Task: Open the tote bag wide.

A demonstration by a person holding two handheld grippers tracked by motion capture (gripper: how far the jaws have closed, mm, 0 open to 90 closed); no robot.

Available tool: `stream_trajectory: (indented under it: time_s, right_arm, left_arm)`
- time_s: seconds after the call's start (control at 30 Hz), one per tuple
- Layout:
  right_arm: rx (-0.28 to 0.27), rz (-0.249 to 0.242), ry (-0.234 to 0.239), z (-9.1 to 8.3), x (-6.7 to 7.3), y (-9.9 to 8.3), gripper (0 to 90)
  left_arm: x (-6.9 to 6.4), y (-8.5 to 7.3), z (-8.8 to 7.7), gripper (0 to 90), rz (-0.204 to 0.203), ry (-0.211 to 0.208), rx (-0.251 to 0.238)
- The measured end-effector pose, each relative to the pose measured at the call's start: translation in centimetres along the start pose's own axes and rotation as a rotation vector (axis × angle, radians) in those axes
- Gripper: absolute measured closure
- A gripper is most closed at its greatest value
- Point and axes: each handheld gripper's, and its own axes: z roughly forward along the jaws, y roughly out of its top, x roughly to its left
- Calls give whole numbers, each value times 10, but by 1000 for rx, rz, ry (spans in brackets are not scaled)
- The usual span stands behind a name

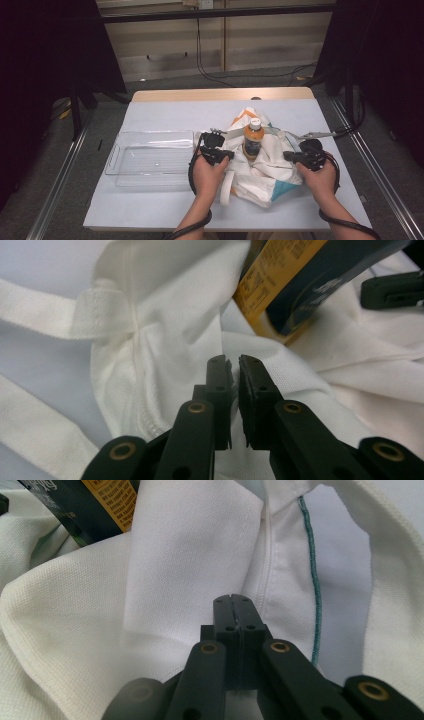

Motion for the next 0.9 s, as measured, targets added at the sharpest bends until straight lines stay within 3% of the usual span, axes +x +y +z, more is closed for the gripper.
stream_trajectory:
  time_s: [0.53,0.6,0.67,0.9]
  right_arm:
    - [-9,-1,2,5,-1,-7,900]
    - [-16,6,5,5,-1,-8,900]
    - [-26,11,13,5,-2,-10,900]
    - [-45,8,25,0,-3,-10,900]
  left_arm:
    - [4,-15,15,874,-3,18,50]
    - [5,-18,17,876,-6,20,48]
    - [5,-19,17,876,17,21,56]
    - [3,-17,16,872,8,24,46]
